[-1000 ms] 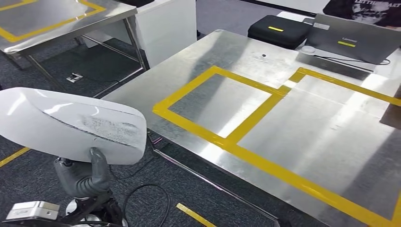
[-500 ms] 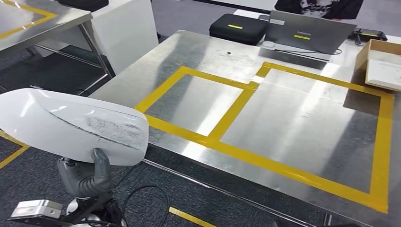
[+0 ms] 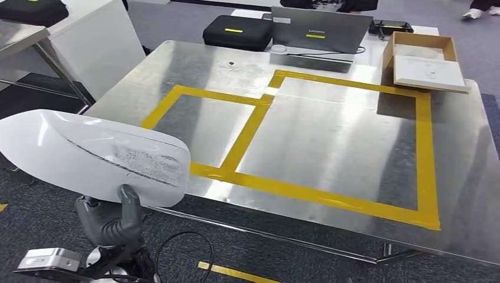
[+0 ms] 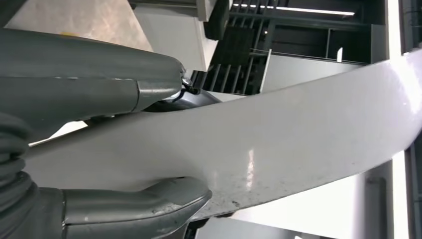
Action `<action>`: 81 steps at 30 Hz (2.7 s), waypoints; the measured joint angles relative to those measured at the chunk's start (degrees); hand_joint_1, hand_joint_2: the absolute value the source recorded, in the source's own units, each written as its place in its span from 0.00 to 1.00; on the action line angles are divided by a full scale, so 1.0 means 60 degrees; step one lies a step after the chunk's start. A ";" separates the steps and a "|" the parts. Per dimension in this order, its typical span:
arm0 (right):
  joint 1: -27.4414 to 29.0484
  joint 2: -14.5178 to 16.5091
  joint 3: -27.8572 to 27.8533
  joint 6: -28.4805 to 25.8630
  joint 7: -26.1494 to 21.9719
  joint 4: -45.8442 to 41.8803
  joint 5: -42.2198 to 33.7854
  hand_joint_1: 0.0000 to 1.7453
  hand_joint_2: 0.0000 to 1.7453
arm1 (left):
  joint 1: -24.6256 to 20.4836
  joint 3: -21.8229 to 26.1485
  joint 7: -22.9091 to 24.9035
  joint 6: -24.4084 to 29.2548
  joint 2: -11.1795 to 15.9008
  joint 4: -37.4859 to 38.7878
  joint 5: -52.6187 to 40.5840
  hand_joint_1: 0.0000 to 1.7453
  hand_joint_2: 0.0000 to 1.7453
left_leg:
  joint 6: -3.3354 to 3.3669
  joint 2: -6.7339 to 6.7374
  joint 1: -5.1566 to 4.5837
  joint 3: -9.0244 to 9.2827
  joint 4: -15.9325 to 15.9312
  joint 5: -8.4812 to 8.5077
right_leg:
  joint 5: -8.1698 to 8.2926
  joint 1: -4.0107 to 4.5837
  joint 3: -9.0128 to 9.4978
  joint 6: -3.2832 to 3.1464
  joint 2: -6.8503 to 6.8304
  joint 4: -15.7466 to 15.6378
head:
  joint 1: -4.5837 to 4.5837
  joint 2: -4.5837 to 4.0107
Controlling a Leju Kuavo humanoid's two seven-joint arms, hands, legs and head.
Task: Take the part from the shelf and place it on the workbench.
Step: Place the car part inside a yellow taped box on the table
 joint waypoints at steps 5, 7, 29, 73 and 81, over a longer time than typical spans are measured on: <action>-0.0040 0.0001 -0.0067 -0.0147 -0.0019 0.0000 0.0000 0.00 1.00 | 0.0077 0.0005 -0.0002 0.0167 0.0031 0.0010 -0.0004 1.00 1.00 | -0.0157 -0.0811 0.0079 -0.1057 0.2454 -0.1169 | 0.0050 -0.0071 0.0049 -0.0120 0.0598 -0.0036 | -0.0103 0.0000; -0.0016 0.0001 -0.0085 -0.0177 -0.0024 0.0001 0.0000 0.00 1.00 | 0.0093 0.0009 -0.0002 0.0212 0.0042 0.0013 -0.0016 1.00 1.00 | -0.0150 -0.0864 0.0095 -0.0988 0.2203 -0.0786 | 0.0049 -0.0078 0.0067 -0.0115 0.0872 -0.0027 | -0.0099 0.0000; 0.0017 -0.0030 -0.0198 -0.0489 -0.0309 -0.0002 0.0239 0.00 1.00 | 0.0083 -0.0021 0.0002 0.1072 0.0045 0.0022 -0.0546 1.00 1.00 | 0.0071 -0.0096 0.0040 0.0040 -0.0180 0.0141 | -0.0028 -0.0007 0.0082 0.0165 0.0104 -0.0037 | 0.0022 0.0000; -0.0556 0.0291 0.0225 0.0027 -0.0652 0.0013 0.1159 0.00 0.75 | -0.8136 0.3718 0.5086 0.0482 0.5069 1.2433 -1.2218 0.75 1.00 | -0.0301 -0.0893 0.0180 -0.0562 -0.0041 0.0651 | 0.0135 -0.0007 -0.0227 -0.0082 0.0468 0.0119 | 0.0015 0.0000; -0.0532 0.0318 0.0250 0.0272 -0.0855 0.0013 0.1355 0.00 0.00 | -0.8163 0.3677 0.3684 0.0193 0.4459 1.2529 -1.0831 0.00 1.00 | 0.0130 -0.0881 0.0183 -0.0594 -0.0095 0.0666 | -0.0866 -0.0015 -0.1213 0.0214 0.0391 0.2000 | 0.0076 0.0000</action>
